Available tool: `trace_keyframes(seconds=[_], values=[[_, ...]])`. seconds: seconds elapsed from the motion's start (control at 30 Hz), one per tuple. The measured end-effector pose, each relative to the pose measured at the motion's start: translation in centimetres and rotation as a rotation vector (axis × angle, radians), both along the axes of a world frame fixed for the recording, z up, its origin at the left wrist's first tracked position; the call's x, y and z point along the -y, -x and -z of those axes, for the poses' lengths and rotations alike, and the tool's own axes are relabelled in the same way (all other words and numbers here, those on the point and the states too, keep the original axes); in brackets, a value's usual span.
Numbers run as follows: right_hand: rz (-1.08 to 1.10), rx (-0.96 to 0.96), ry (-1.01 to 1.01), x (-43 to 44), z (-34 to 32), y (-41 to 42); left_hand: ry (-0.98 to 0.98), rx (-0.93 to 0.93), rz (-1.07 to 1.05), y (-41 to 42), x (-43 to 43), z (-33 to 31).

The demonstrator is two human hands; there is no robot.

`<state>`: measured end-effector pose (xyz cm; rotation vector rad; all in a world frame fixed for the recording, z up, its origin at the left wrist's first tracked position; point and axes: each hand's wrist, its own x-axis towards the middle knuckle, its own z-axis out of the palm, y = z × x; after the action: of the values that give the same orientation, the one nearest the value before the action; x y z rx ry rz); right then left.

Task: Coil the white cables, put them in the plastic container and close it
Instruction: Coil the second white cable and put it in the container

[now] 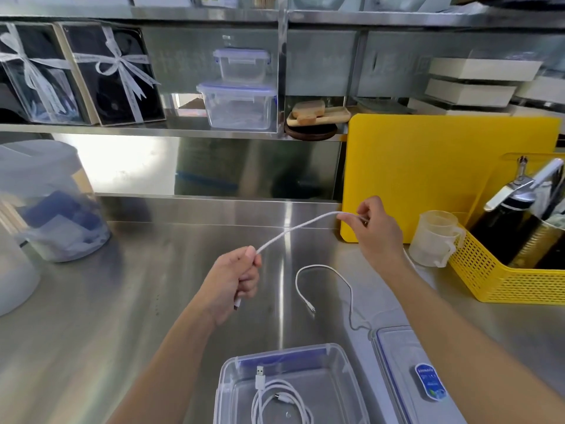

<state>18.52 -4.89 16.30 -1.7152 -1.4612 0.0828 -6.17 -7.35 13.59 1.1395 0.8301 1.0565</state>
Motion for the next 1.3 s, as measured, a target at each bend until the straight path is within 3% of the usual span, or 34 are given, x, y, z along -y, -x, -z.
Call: trace_keyframes(seconds=[0.1,0.17,0.23,0.33,0.5,0.6,0.67,0.73,0.83,0.93,1.1,1.3], values=[[-0.103,-0.081,0.06,0.4,1.8,-0.6,0.051,0.361,-0.062,0.9,-0.4,-1.0],[-0.175,-0.215,0.032,0.8,2.7,-0.9,0.047,0.455,-0.1,2.1,-0.6,-1.4],[-0.162,-0.337,-0.02,1.3,3.1,-1.1,0.061,0.423,-0.119,3.1,-0.7,-1.6],[-0.138,-0.322,-0.02,1.3,2.9,-1.1,0.11,0.281,-0.071,3.3,-0.2,-1.7],[-0.135,-0.037,0.035,0.5,2.7,-0.5,0.086,0.045,0.089,2.1,0.8,-1.5],[-0.097,0.439,0.216,0.6,2.5,-0.4,0.119,-0.019,0.024,1.8,0.5,-1.4],[-0.3,0.665,0.459,1.2,1.9,0.4,0.076,-0.089,-0.046,1.5,0.1,-1.3],[-0.56,0.721,0.648,2.6,1.0,2.4,0.031,-0.178,-0.049,1.1,0.1,-1.2],[-0.779,0.667,0.573,4.7,-0.8,5.6,0.043,-0.281,0.064,0.3,0.4,-1.0],[-0.804,0.628,0.427,5.3,-2.7,7.5,0.024,-0.353,0.236,-0.4,1.0,-0.8],[-0.705,0.53,0.332,4.9,-3.1,7.5,0.07,-0.157,0.267,0.0,1.2,-0.8],[-0.599,0.093,0.39,3.9,-3.6,4.6,0.17,-0.017,0.403,1.5,1.2,-1.6]])
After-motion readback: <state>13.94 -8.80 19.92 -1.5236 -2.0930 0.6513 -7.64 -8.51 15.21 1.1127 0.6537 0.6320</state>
